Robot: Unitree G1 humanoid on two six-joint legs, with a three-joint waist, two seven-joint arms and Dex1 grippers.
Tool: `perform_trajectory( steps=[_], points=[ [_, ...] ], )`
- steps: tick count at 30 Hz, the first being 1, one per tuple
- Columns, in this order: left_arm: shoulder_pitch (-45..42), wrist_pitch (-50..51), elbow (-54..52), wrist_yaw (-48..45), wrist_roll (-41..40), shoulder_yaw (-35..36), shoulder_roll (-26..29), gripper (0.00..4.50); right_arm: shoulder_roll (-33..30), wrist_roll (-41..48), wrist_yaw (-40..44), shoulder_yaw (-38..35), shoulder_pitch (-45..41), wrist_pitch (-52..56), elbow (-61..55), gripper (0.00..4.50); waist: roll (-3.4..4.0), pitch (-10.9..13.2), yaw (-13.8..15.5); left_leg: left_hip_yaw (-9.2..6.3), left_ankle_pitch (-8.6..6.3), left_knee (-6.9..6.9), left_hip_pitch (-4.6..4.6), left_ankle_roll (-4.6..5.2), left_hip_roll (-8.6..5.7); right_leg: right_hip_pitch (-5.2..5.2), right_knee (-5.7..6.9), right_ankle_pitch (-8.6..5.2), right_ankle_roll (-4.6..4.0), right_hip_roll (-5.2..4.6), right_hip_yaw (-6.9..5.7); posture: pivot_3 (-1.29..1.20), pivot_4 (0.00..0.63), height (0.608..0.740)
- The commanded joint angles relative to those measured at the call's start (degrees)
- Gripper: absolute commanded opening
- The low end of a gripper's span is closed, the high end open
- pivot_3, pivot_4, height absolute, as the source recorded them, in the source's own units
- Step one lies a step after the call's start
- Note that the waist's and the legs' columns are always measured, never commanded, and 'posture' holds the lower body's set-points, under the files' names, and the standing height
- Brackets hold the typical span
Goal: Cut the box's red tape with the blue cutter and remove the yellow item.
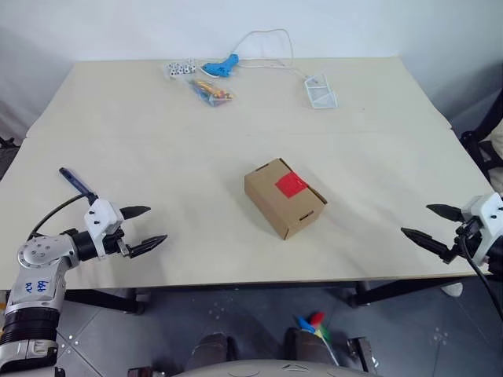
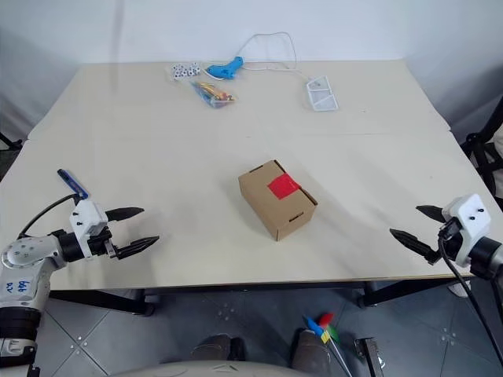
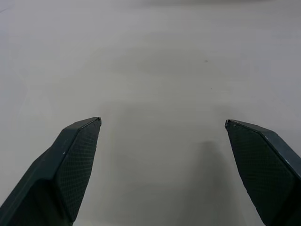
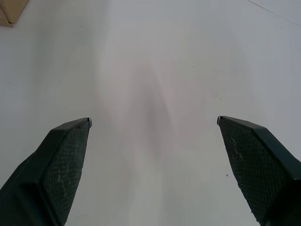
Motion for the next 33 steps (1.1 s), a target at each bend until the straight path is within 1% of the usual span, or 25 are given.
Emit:
perform_trajectory(
  steps=[1,5,6,8,10,11,13,14,16,20,21,23,24,26,27,28,29,33],
  points=[
    [0.21,2.33,-2.50,-0.13,-1.08,0.97,1.22,4.49,-1.34,0.61,0.27,-1.72,-0.57,-0.91,-0.71,4.50,0.00,0.00,0.00,0.00,0.00,0.00,0.00,0.00,0.00,0.00,0.00,0.00,0.00,0.00,0.00,0.00,0.150,0.740],
    [0.12,8.63,-4.48,2.19,-1.05,1.06,1.52,4.49,-0.78,1.38,-0.83,-2.68,0.39,0.44,-2.92,4.50,0.00,0.00,0.04,0.00,0.00,0.00,0.00,0.00,0.01,0.00,0.00,0.00,0.00,0.00,0.01,0.00,0.150,0.740],
    [-0.75,11.11,-4.56,2.86,-1.94,1.47,1.31,4.49,-0.77,1.60,-1.77,-3.02,0.78,1.92,-3.96,4.50,0.00,0.00,0.08,0.00,0.00,0.00,0.00,0.00,0.01,0.00,0.01,0.00,0.00,0.00,0.01,0.00,0.150,0.740],
    [-2.56,12.80,-4.53,4.76,-1.65,1.77,0.99,4.49,-0.67,1.81,-3.75,-3.64,1.63,4.29,-6.32,4.50,0.00,0.00,0.14,0.00,0.00,0.00,0.00,0.00,0.03,0.00,0.03,0.00,0.00,0.00,0.02,0.00,0.150,0.740],
    [-3.87,12.71,-4.36,5.15,-1.32,1.59,0.78,4.49,-0.30,1.58,-5.93,-4.07,2.49,6.25,-8.98,4.50,0.00,0.00,0.22,-0.01,0.00,0.01,0.00,0.00,0.03,0.00,0.03,0.00,0.00,-0.01,0.02,0.00,0.150,0.740],
    [-4.86,10.91,-3.61,5.36,-0.37,1.05,0.59,4.49,-0.14,0.39,-7.71,-3.84,3.05,6.72,-10.92,4.50,0.00,0.00,0.18,-0.01,0.00,0.01,0.00,0.00,0.03,0.00,0.03,0.00,0.00,-0.01,0.02,0.00,0.150,0.740],
    [-7.28,4.21,-0.78,4.85,2.45,-0.82,0.09,4.49,0.50,-0.25,-11.28,-3.70,3.77,9.45,-15.48,4.50,0.00,0.00,0.17,0.00,0.00,0.01,-0.01,0.00,0.02,-0.01,0.03,0.00,0.00,0.00,0.03,0.00,0.150,0.740],
    [-9.27,1.33,0.68,5.81,3.39,-1.32,-0.98,4.31,1.65,2.35,-12.76,-4.22,3.64,12.68,-18.50,4.32,0.00,0.00,0.17,0.00,0.00,0.01,0.00,0.00,0.02,-0.03,0.04,0.00,0.00,0.00,0.03,0.00,0.150,0.740],
    [-14.59,-1.10,4.45,7.74,4.62,-2.64,-3.56,3.91,4.12,7.63,-16.33,-4.53,4.02,20.46,-25.88,3.90,0.00,0.00,0.50,0.00,0.01,0.01,0.00,-0.01,-0.02,-0.01,0.04,0.00,0.00,0.00,0.03,0.00,0.150,0.740],
    [-24.09,-1.24,15.52,8.21,8.06,-6.33,-6.57,2.72,6.76,8.48,-20.58,-2.56,7.10,25.86,-36.75,2.55,-0.02,-0.01,1.32,0.01,0.02,0.08,-0.06,-0.01,-0.13,-0.02,0.06,0.00,0.00,0.05,0.02,0.00,0.150,0.740],
    [-25.81,-2.04,17.68,7.81,8.48,-6.96,-7.11,2.37,7.18,8.62,-21.34,-2.10,7.93,26.81,-38.97,2.14,-0.02,-0.01,1.40,0.03,0.01,0.08,-0.06,-0.01,-0.13,-0.03,0.05,0.00,0.00,0.06,0.02,0.00,0.150,0.740],
    [-31.19,-3.49,24.18,7.50,10.01,-8.84,-9.31,1.78,8.21,8.72,-24.10,-0.50,8.69,29.51,-42.88,1.46,-0.03,0.00,1.46,0.14,-0.01,0.06,-0.09,0.01,-0.13,-0.08,0.03,0.00,0.00,0.08,0.02,0.00,0.150,0.740],
    [-33.70,-4.24,27.44,7.66,10.80,-9.49,-10.33,1.48,8.88,8.76,-25.81,0.07,8.92,30.96,-44.66,1.15,-0.07,0.02,1.45,0.24,-0.01,0.06,-0.11,0.01,-0.13,-0.08,0.04,0.00,0.00,0.09,0.00,0.00,0.150,0.740],
    [-38.20,-5.14,33.59,7.81,12.12,-10.32,-12.03,0.83,10.87,8.24,-30.98,0.54,8.70,34.91,-47.33,0.38,-0.15,0.04,1.68,0.43,0.00,0.08,-0.14,0.01,-0.14,-0.07,0.01,0.00,0.00,0.10,-0.01,0.00,0.150,0.740],
    [-40.18,-5.59,36.32,8.07,12.75,-10.60,-12.80,0.54,11.54,7.87,-32.74,1.17,8.50,36.30,-48.44,0.08,-0.16,0.04,1.67,0.45,0.00,0.10,-0.17,0.01,-0.13,-0.08,0.02,0.00,0.00,0.09,-0.03,0.00,0.150,0.740],
    [-42.56,-5.67,39.27,8.44,13.39,-10.98,-13.93,0.22,12.25,7.82,-34.29,2.20,8.15,37.83,-49.81,0.00,-0.17,0.04,1.56,0.45,0.00,0.11,-0.18,0.01,-0.14,-0.09,0.02,0.00,0.00,0.09,-0.02,0.00,0.150,0.740],
    [-45.03,-5.86,42.04,9.24,14.08,-11.33,-15.34,0.03,12.78,7.95,-35.74,3.57,7.72,39.71,-51.36,0.00,-0.21,0.07,1.53,0.47,0.00,0.11,-0.19,0.02,-0.14,-0.10,0.01,0.00,0.00,0.09,-0.01,0.00,0.150,0.740],
    [-51.29,-6.89,49.00,10.92,16.53,-12.25,-19.80,0.03,14.34,8.80,-39.45,7.34,5.87,45.23,-55.03,0.00,-0.33,0.14,1.48,0.48,0.00,0.10,-0.23,0.02,-0.14,-0.15,0.01,0.00,0.00,0.10,-0.02,0.00,0.150,0.740]
  ],
)
